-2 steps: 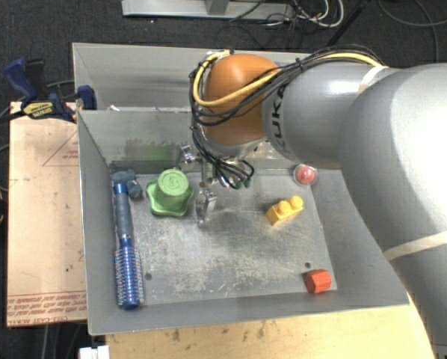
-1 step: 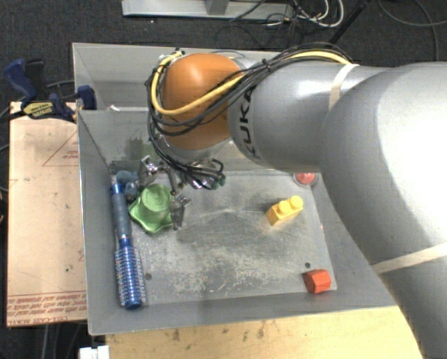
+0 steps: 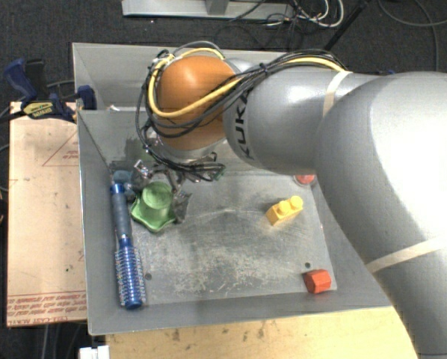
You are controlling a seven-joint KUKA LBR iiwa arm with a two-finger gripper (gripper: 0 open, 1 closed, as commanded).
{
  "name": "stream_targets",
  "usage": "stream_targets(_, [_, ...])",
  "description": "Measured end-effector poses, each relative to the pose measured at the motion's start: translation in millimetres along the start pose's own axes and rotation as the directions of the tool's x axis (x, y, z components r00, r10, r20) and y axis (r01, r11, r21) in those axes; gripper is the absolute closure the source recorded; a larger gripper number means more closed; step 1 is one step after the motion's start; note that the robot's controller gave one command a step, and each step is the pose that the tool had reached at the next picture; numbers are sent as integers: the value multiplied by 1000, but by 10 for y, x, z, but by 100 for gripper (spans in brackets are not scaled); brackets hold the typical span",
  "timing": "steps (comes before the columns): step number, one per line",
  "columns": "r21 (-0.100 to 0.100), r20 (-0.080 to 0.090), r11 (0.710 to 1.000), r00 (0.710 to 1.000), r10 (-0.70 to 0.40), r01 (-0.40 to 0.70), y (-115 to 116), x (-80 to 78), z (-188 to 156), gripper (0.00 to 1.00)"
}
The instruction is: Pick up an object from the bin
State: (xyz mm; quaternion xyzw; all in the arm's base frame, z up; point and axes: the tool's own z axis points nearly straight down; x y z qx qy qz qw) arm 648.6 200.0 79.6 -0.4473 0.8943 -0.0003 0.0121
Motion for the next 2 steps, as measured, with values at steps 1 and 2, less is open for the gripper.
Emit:
stream_targets(1, [-1,0,1000,1000,0,0,-2,0,-4,100])
stream_targets(2, [-6,-9,997,997,-77,77,158,-56,-1579,100])
